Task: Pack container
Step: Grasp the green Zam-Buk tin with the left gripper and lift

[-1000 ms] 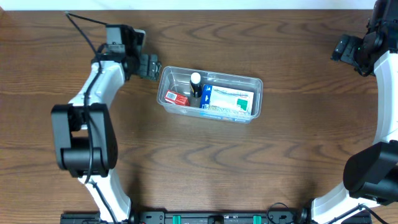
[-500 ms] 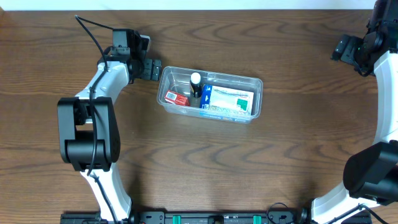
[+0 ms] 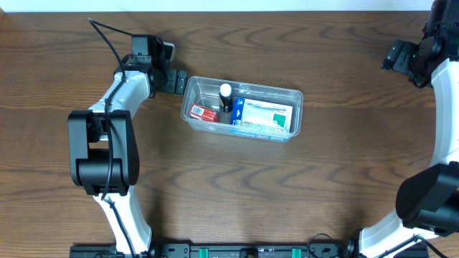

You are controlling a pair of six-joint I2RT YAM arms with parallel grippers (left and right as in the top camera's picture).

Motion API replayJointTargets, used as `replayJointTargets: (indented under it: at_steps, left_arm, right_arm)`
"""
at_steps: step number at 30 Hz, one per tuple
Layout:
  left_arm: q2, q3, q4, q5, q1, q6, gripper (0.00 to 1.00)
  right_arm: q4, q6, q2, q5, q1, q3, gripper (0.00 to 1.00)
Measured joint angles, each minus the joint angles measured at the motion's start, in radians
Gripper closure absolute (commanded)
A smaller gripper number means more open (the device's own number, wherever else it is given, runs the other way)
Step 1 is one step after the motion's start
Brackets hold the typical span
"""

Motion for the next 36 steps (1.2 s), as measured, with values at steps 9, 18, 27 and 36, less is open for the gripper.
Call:
replayJointTargets:
  at_steps: [9,18,27,36]
  left_arm:
    - [0.000,0.000,0.000,0.000,0.000,0.021,0.16]
    - [0.000,0.000,-0.002,0.000,0.000,0.031,0.22]
    - [0.000,-0.005,-0.011,0.000,0.000,0.103,0.22]
    - [0.048,-0.006,0.008,0.011,0.000,0.161,0.31]
  right_arm:
    - [0.000,0.000,0.000,0.000,0.000,0.000,0.01]
    - [0.000,0.000,0.000,0.000,0.000,0.000,0.01]
    - [0.000,0.000,0.000,0.000,0.000,0.000,0.01]
    - [0.000,0.000,0.000,0.000,0.000,0.000,0.01]
